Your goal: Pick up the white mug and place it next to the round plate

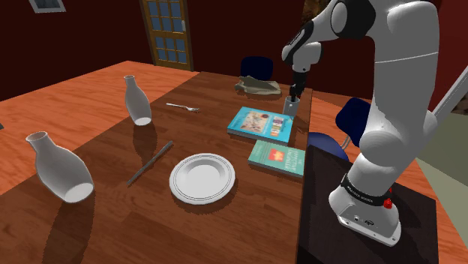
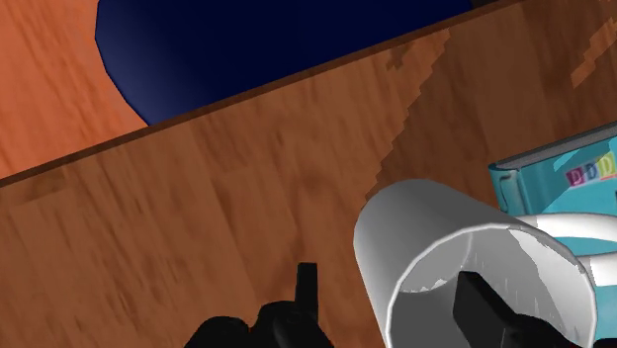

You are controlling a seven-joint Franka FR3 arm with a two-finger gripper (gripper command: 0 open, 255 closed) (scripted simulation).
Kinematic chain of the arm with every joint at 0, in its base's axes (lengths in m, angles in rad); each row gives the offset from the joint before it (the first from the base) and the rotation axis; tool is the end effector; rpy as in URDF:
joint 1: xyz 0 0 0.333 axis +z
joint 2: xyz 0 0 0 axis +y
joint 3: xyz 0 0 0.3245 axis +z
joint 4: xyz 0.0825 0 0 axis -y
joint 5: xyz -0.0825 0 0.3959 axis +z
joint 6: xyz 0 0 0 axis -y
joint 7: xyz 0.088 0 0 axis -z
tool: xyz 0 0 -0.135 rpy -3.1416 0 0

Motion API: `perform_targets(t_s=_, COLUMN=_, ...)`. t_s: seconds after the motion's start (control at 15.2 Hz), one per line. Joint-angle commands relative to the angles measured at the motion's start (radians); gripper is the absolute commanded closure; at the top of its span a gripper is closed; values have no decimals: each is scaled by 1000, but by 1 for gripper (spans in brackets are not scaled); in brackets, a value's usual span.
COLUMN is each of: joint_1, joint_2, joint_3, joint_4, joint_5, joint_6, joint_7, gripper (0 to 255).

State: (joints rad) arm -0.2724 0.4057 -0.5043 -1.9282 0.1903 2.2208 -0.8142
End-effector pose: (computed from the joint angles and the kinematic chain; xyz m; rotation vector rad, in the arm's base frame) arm 0.4583 -0.4226 0.2690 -3.1313 0.0838 0.1097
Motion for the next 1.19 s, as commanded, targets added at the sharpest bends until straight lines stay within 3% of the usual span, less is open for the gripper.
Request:
perform_targets(t_s=0.0, joint_1=0, joint_2=0, joint_3=0, joint_4=0, joint_5=0, joint_6=0, joint_7=0, gripper=255)
perform_targets(t_s=0.53, joint_1=0, joint_2=0, joint_3=0, joint_4=0, joint_5=0, joint_6=0, joint_7=0, gripper=255)
perform_targets(t_s=1.12, joint_1=17, joint_2=-70, joint_3=-22, joint_4=36, joint_5=-43, joint_6=-97, joint_7=25, gripper=255)
